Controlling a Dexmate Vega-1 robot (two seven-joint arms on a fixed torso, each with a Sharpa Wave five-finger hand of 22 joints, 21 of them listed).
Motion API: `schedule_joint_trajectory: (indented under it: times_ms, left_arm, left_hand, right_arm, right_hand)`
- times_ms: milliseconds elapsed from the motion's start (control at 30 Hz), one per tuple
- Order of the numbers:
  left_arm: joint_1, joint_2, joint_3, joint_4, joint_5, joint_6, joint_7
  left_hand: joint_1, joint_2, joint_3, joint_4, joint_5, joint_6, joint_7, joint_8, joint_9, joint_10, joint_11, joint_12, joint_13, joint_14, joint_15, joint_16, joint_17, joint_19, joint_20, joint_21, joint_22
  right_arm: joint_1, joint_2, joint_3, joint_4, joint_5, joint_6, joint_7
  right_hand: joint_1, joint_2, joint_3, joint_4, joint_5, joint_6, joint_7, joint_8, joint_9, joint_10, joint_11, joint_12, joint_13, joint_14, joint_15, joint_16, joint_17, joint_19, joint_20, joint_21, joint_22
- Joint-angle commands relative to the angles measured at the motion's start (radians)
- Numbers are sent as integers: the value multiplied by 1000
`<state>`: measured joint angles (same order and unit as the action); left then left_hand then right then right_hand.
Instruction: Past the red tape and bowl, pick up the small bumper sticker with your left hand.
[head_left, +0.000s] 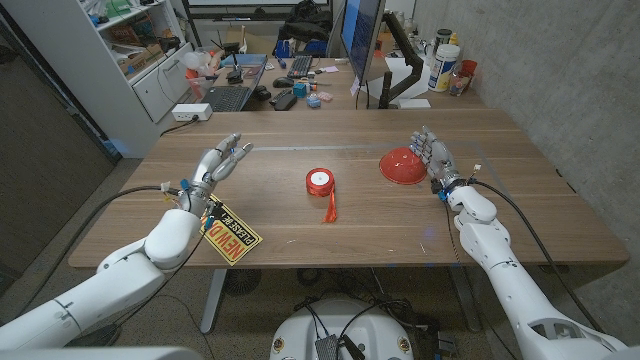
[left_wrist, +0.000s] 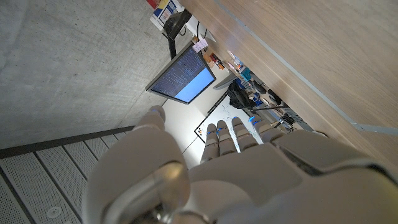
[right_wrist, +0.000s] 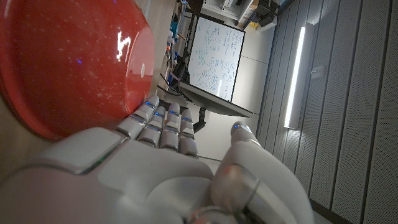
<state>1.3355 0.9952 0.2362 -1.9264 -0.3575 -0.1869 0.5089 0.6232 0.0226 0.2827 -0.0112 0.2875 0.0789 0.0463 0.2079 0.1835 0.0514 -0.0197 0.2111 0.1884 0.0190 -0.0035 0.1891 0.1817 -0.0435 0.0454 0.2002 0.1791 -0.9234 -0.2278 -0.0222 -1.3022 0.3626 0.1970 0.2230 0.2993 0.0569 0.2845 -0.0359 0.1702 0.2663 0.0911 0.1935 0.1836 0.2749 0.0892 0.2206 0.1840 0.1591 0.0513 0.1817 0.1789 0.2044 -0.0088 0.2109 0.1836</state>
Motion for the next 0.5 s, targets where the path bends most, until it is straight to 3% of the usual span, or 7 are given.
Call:
schedule_joint_trajectory:
  times_ms: [33, 500]
  left_arm:
    - [80, 16, -50, -52, 7, 32, 6]
    - [182, 2, -108, -122, 53, 87, 46]
  left_hand:
    - [15, -4, 1, -6, -3, 8, -1, 7, 6, 10, 0, 7, 4, 6, -2, 7, 1, -1, 7, 1, 4]
    - [21, -10, -1, -11, -7, 13, 1, 7, 6, 16, 3, 7, 4, 8, -1, 6, 1, 2, 19, 3, 4]
  right_arm:
    - [-10, -6, 3, -7, 8, -5, 6]
    - [-14, -15, 6, -13, 15, 3, 18]
  right_hand:
    - [-2, 4, 2, -5, 6, 6, -2, 2, 5, 11, -2, -2, 1, 11, -3, 3, 2, 3, 2, -1, 5]
    - [-3, 5, 2, -7, 6, 6, -2, 2, 5, 11, -1, -2, 1, 11, -1, 3, 1, 3, 2, -2, 5]
